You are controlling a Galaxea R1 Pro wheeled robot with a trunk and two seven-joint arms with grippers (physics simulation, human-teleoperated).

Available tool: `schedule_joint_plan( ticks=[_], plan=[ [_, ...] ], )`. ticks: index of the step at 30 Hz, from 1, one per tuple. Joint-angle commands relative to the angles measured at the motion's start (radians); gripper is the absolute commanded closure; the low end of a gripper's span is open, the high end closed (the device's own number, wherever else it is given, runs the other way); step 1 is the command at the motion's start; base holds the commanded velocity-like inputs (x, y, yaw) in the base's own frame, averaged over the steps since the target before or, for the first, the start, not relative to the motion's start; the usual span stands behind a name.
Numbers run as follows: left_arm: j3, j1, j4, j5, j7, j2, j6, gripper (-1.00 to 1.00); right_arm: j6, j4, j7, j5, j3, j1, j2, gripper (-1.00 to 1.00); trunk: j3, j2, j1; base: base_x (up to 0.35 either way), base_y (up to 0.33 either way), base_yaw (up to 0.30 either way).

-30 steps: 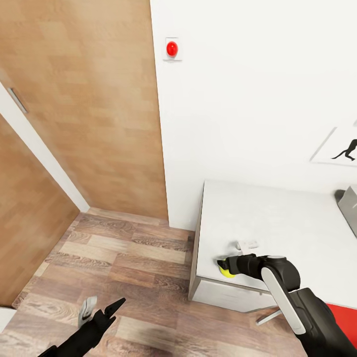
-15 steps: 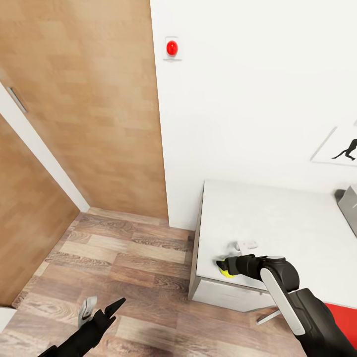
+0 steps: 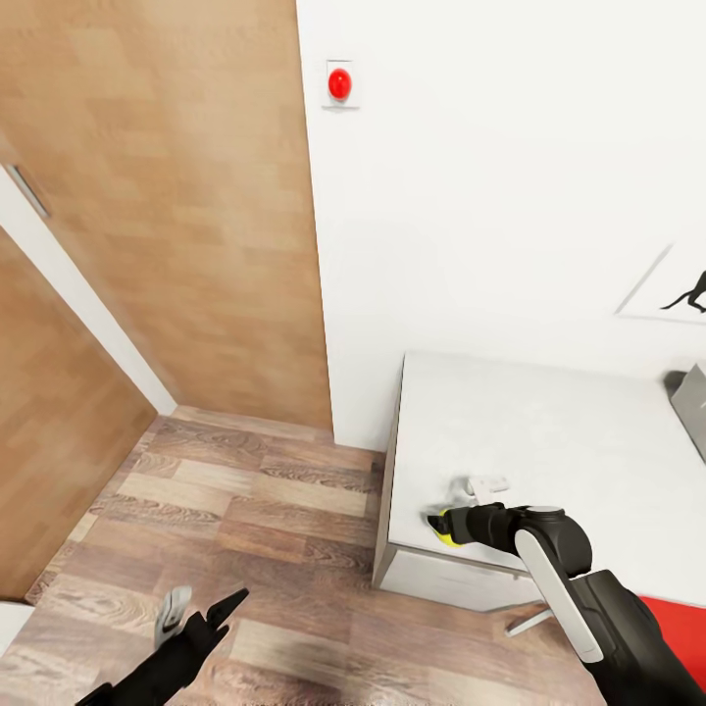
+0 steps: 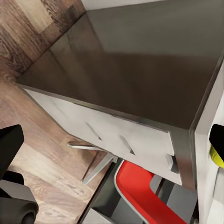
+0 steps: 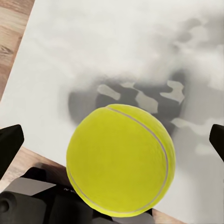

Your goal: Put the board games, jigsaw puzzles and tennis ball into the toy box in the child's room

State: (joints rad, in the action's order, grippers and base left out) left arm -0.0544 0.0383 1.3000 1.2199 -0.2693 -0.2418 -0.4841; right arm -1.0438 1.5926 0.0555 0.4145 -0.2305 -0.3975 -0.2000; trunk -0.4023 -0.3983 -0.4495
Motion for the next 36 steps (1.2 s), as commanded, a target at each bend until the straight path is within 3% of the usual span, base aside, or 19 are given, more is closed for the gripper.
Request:
schedule_joint_plan(
  ticks=[1, 13, 36],
  plan=[
    [0.0, 0.0, 0.001, 0.007, 0.001, -0.001, -0.004, -1.0, -0.003, 0.001, 0.006, 0.005, -0.002, -0.001, -0.001, -1.0, -0.003, -0.002, -0.001, 0.0, 0.0, 0.0],
    [0.001, 0.0, 0.001, 0.007, 0.001, -0.001, -0.004, -1.0, -0.003, 0.002, 0.006, 0.005, -0.002, 0.0, -0.002, -1.0, -0.017, -0.002, -0.001, 0.0, 0.0, 0.0],
    [0.003, 0.0, 0.001, 0.007, 0.001, -0.001, -0.004, -1.0, -0.003, 0.004, 0.006, 0.006, -0.004, 0.002, -0.003, -1.0, -0.02, -0.002, -0.001, 0.0, 0.0, 0.0]
  ],
)
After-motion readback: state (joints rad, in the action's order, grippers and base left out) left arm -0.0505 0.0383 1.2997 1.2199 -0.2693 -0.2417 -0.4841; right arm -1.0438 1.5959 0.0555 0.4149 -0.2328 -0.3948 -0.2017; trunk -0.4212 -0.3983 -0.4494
